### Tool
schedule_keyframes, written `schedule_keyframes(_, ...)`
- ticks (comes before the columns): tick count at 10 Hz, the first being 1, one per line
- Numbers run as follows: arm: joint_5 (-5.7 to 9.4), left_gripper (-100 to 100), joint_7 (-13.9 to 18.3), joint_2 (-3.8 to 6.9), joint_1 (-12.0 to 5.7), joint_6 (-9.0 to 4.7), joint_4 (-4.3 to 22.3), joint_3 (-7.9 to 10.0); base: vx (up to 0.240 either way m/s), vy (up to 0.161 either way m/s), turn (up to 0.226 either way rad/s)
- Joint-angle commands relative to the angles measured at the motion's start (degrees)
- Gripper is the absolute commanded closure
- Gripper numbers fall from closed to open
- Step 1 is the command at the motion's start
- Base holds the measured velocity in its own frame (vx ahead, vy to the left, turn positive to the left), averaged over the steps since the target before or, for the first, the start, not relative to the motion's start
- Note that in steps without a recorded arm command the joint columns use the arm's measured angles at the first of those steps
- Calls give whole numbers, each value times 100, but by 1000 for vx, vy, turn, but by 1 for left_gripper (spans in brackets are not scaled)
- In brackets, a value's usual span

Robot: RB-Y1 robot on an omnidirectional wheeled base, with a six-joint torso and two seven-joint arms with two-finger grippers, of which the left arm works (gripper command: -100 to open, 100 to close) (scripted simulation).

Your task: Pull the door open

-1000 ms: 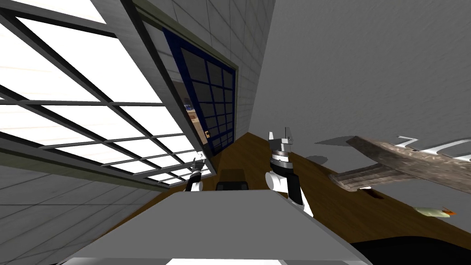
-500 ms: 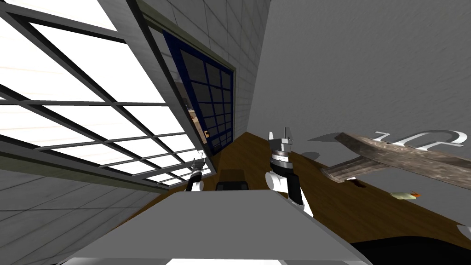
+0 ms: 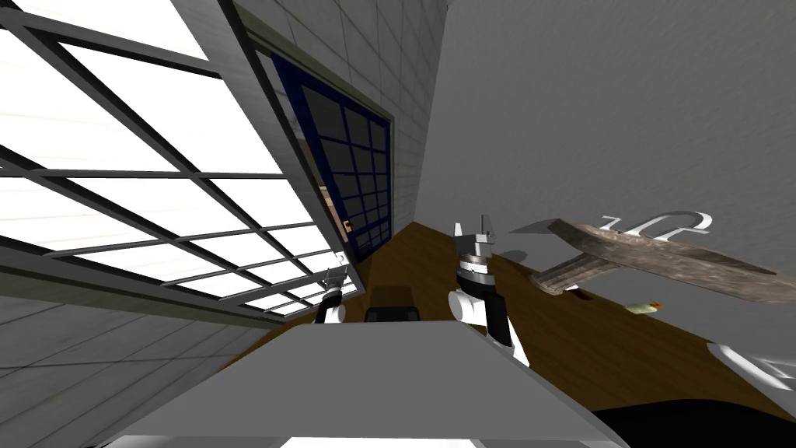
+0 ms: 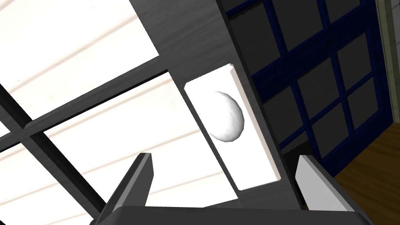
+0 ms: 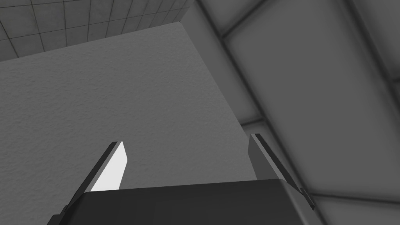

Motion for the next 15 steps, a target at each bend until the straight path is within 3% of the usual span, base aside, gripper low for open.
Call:
schedule_keyframes(1,112,-100,286,2,0,-12,-19,-56,-53,35,-63)
schedule_keyframes(11,712,-100,1624,12,12,-65,-147,-358,-76,19,-78)
schedule_keyframes(14,837,-100,1904,14,15,-76,-174,-421,-64,17,-54)
schedule_keyframes(15,809,-100,1833,13,13,-75,-165,-407,-22,7,-11)
